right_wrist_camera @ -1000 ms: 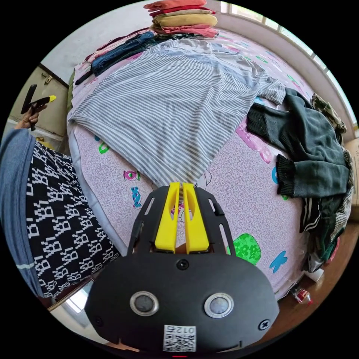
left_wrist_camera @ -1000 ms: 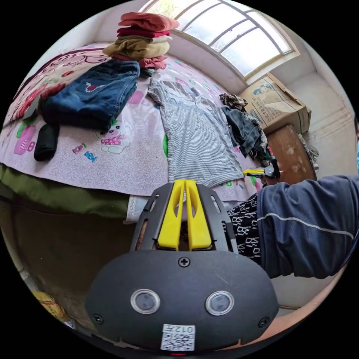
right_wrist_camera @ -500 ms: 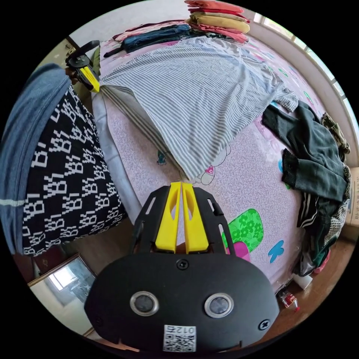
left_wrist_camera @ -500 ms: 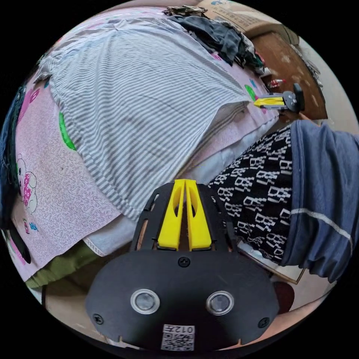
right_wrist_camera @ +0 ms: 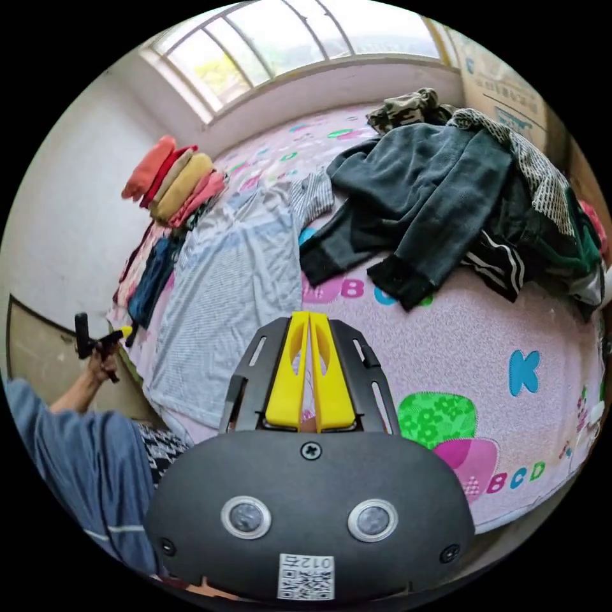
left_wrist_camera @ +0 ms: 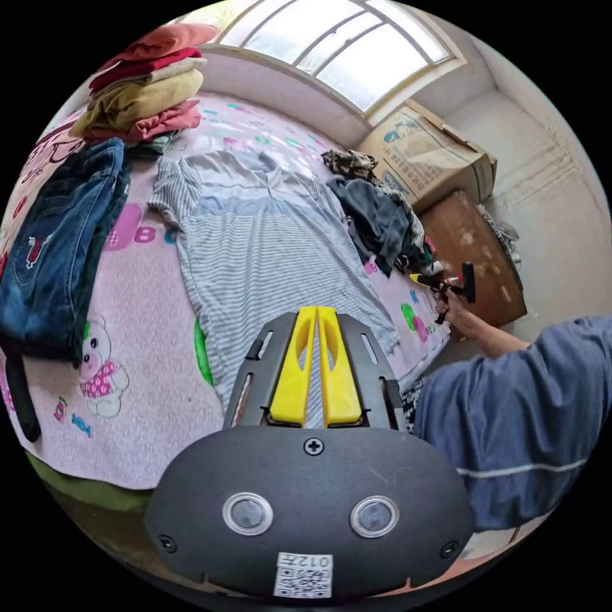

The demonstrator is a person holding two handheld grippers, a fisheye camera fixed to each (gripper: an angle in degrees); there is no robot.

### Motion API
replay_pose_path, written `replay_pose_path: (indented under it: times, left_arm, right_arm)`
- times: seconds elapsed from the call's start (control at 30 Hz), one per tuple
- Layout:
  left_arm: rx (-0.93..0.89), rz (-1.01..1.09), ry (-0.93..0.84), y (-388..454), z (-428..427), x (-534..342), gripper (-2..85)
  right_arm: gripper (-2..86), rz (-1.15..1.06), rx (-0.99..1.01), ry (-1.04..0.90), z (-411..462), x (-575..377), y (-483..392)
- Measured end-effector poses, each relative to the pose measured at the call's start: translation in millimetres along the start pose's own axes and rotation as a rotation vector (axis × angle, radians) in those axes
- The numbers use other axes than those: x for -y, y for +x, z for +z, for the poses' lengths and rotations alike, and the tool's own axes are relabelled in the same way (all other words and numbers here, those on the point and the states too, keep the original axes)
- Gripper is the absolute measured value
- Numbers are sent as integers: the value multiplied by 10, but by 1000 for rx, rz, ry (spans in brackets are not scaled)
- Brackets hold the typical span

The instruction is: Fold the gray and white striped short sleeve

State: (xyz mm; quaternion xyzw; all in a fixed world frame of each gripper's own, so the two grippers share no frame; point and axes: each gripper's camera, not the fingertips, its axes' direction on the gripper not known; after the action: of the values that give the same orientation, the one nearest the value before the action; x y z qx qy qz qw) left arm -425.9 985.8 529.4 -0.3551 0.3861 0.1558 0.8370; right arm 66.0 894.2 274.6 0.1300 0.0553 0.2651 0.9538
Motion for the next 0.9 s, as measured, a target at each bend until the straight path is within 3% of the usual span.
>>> replay_pose_path:
  times: [0.23, 0.47, 0.67, 0.73, 0.9]
  left_arm:
    - [178, 101, -243, 329, 1441, 1265, -1]
    - [163, 88, -453, 329, 2135, 1636, 0]
    - [78, -2, -438, 255, 2322, 1981, 2]
    - [109, 18, -344, 361, 2252, 2299, 3]
    - [-9, -3, -184, 558, 2276, 3517, 6]
  right_arm:
    - [71, 353, 232, 33, 920, 933, 966]
    - [98, 459, 167, -22, 1569, 1330, 1582]
    - [45, 464, 168, -36, 1806, 1290, 1830]
    - [15, 428, 199, 64, 1663, 1195, 1845]
    - [3, 289, 306, 148, 1473, 981, 1777]
